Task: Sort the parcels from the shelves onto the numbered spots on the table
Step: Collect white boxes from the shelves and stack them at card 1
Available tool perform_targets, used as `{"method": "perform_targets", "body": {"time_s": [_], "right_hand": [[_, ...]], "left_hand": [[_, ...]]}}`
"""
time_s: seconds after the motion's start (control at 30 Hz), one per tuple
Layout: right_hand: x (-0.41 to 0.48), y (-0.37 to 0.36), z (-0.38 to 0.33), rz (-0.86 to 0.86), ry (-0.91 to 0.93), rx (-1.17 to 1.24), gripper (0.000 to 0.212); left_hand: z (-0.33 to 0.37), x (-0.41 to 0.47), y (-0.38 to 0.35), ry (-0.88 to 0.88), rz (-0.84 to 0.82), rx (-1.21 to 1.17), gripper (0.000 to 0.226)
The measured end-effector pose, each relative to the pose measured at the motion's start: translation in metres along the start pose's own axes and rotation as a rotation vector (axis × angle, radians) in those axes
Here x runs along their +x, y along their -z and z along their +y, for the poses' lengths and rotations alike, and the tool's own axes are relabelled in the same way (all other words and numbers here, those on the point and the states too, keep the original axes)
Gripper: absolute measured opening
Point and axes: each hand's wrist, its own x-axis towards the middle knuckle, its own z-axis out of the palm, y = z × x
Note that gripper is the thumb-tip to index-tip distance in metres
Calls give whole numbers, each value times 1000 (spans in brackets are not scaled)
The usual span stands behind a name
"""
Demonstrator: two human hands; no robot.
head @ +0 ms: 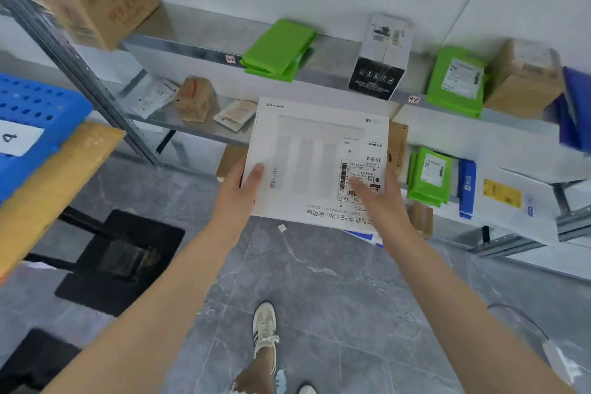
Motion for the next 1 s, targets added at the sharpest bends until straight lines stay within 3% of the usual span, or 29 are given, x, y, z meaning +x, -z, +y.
{"method": "perform_targets", "body": {"time_s": [0.23,0.47,0.7,0.83,1.0], "right_hand": [[-100,6,-58,-96,225,30,63],[-180,-41,-133,-277,356,79,70],[-250,-158,-202,-525,516,81,69],[-301,-239,-232,-674,586,67,58],[-376,-338,-251,-863,602,40,63]], "left_hand": [[45,-118,52,-174,123,-67,33],[86,-195,143,-310,303,-66,41],[112,-266,275,-335,603,-39,48],[102,-312,361,-337,721,-107,46],[79,-372,460,-340,873,-154,51]]}}
